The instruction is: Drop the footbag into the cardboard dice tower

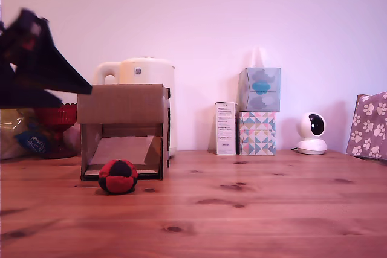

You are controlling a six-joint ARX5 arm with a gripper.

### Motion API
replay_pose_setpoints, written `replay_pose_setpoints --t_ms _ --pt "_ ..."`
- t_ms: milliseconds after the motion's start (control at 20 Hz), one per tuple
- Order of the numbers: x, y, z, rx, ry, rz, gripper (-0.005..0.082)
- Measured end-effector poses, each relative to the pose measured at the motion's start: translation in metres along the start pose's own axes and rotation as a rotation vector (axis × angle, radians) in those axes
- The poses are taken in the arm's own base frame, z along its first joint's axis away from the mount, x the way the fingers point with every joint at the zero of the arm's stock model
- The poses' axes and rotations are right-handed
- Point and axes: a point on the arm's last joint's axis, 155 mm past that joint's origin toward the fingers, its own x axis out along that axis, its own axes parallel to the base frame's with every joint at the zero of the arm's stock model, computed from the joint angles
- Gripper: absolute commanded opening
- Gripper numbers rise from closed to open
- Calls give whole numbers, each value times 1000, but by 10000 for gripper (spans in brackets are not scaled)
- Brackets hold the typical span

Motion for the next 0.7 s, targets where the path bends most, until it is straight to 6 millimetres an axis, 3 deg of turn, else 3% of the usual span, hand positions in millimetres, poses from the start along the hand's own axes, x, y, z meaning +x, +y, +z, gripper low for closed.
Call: replay_pose_setpoints --t_ms 300,700 --pt "26 13 1 36 -43 24 779" --pt "66 32 -31 44 10 47 779"
